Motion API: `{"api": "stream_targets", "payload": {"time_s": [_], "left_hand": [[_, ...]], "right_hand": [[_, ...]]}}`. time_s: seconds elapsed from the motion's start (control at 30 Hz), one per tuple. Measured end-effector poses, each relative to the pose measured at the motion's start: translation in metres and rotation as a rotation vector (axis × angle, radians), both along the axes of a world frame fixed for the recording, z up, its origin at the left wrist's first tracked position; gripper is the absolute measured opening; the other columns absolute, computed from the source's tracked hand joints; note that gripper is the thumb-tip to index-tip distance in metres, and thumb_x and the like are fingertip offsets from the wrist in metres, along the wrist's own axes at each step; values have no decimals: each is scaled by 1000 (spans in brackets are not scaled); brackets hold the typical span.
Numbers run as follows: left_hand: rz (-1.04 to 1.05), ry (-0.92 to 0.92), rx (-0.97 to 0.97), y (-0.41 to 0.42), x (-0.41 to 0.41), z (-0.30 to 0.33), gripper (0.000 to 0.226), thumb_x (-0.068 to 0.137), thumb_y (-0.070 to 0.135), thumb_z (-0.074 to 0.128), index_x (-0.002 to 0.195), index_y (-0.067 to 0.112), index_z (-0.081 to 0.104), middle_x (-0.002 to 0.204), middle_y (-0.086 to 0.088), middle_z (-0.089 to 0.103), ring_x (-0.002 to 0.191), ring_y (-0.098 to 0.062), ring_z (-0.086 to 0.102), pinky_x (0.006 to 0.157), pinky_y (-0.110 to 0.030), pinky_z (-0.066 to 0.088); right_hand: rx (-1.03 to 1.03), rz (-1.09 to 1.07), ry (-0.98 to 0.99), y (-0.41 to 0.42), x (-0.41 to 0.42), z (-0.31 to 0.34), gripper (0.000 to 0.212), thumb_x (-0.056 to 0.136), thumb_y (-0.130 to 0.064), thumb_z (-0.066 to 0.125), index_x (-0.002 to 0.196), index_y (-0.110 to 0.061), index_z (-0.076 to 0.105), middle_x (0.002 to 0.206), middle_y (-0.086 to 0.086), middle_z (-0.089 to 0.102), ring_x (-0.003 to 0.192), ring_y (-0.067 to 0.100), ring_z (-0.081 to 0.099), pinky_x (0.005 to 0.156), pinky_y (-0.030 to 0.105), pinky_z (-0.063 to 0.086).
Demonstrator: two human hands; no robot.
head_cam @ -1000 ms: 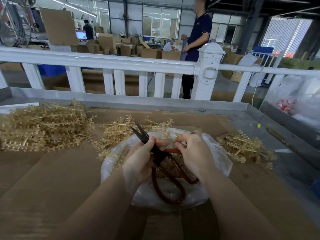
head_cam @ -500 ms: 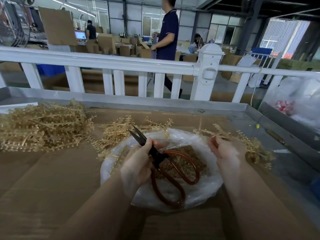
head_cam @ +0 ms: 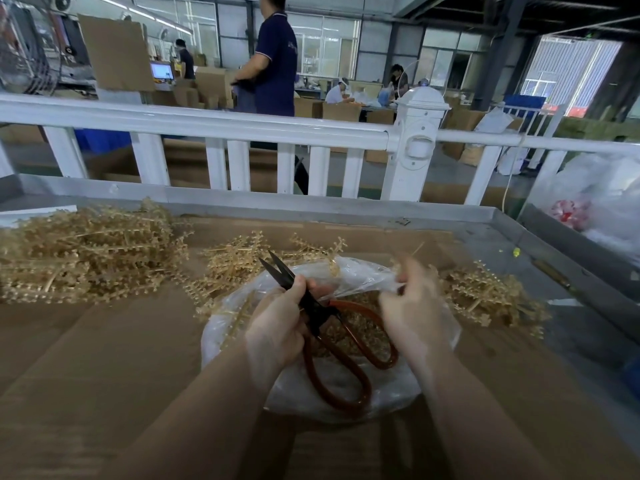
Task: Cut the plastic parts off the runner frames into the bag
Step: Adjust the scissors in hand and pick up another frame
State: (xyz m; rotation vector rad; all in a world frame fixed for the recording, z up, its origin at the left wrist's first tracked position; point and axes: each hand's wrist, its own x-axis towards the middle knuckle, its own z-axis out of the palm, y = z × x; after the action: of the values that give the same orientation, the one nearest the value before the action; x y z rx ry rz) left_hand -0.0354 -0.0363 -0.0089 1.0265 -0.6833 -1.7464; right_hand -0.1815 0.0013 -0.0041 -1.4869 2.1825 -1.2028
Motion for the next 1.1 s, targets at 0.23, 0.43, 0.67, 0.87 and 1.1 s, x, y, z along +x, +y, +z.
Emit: {"api": "stream_targets", "payload": {"time_s": [0.23, 0.43, 0.67, 0.87, 1.1], "left_hand": [[31, 14, 24, 2, -2, 6, 34, 102, 29, 42, 75, 11, 55, 79, -4, 73, 74, -18, 69, 60, -31, 52], [62, 80, 30, 2, -5, 7, 31, 101, 29, 44, 78, 11, 54, 64, 1, 67, 64, -13, 67, 52, -26, 53], [28, -379, -351, 10, 9, 18, 24, 99, 28, 49, 94, 9, 63, 83, -5, 71, 81, -18, 69, 73, -27, 54], [197, -1351, -604, 2, 43, 19, 17, 98, 21, 49, 102, 14, 63, 88, 2, 63, 71, -10, 56, 58, -24, 44], [-131, -1837, -448, -2, 47, 15, 37, 96, 14, 43, 132, 6, 43, 133, -15, 44, 123, -29, 44, 107, -37, 34]], "right_hand": [[30, 265, 505, 18, 26, -10, 69, 82, -33, 54, 144, -39, 26, 123, -3, 38, 115, 18, 41, 88, 22, 35], [-1, 444, 391, 19, 30, -6, 67, 83, -30, 54, 144, -39, 28, 118, -5, 59, 112, 15, 54, 91, 28, 46], [-168, 355, 169, 11, 31, -17, 56, 80, -27, 69, 132, -28, 48, 115, -9, 62, 111, 10, 55, 91, 18, 42], [-178, 276, 125, 6, 28, -15, 52, 81, -29, 69, 128, -33, 47, 97, -21, 53, 95, 4, 53, 80, 17, 42], [-129, 282, 121, 5, 29, -19, 53, 83, -27, 67, 132, -30, 46, 106, -13, 60, 100, 8, 56, 76, 13, 36]]}}
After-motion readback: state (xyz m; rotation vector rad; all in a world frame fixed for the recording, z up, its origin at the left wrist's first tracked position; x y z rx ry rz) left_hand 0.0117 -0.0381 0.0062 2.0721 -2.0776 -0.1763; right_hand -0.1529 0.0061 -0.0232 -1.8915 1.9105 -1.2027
